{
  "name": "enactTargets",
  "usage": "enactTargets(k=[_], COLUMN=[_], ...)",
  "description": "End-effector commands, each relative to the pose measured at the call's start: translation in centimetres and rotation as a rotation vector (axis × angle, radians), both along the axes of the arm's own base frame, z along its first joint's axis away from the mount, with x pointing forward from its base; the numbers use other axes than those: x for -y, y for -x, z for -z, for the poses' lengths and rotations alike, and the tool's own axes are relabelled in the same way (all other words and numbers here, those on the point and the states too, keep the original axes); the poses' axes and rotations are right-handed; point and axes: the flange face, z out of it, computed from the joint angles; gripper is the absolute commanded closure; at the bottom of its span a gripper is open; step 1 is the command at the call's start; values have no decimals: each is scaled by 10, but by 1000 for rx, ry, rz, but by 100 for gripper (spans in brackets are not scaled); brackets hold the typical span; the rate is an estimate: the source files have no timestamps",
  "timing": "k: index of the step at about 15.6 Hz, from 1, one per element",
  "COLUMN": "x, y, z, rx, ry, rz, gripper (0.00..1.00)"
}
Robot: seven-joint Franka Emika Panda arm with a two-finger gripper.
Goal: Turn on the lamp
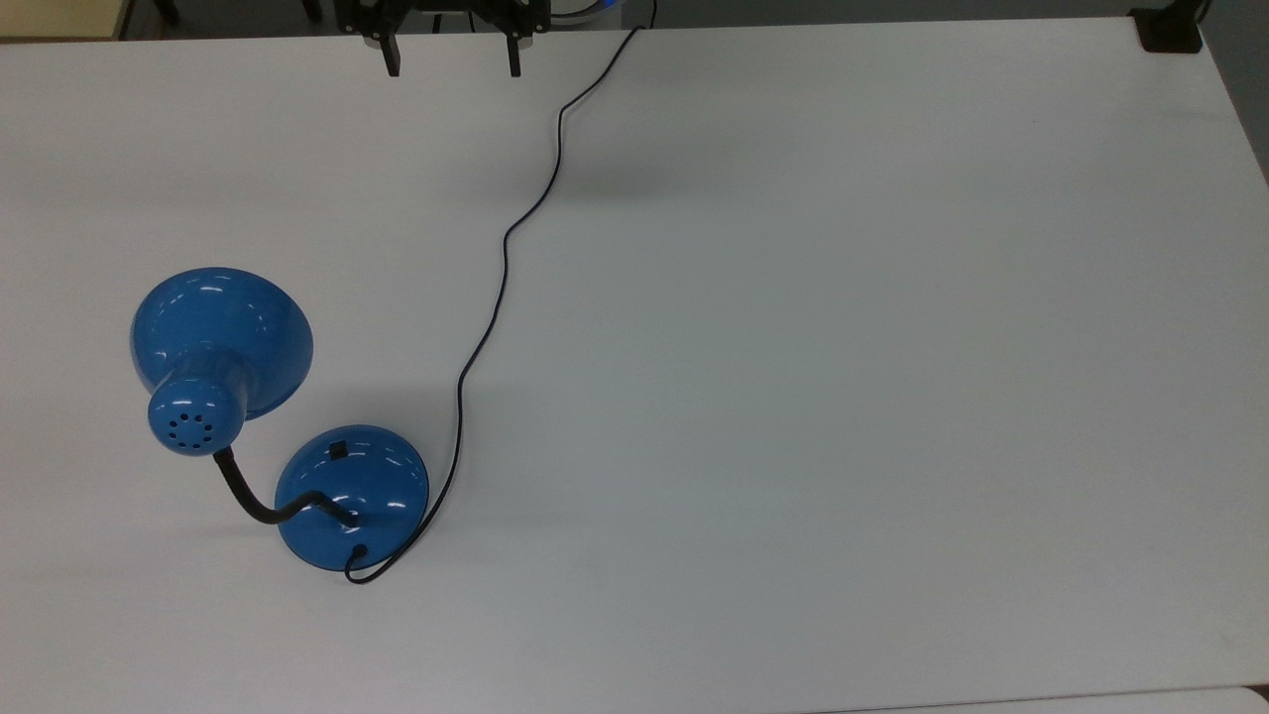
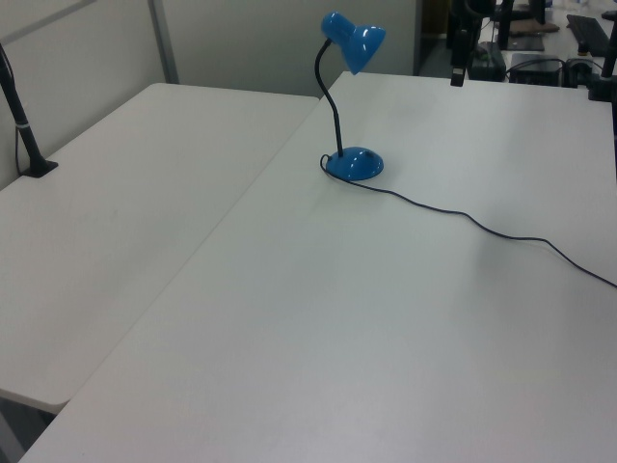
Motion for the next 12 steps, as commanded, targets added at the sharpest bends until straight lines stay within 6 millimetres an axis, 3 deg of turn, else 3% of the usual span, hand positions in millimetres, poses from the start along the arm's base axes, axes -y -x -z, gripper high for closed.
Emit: enactTargets(k=[1,12], x=[-3,-4], y=[0,-1], z=[0,3], rx=[-6,-11], ry=[-14,-15], rz=[11,-3], gripper=[0,0])
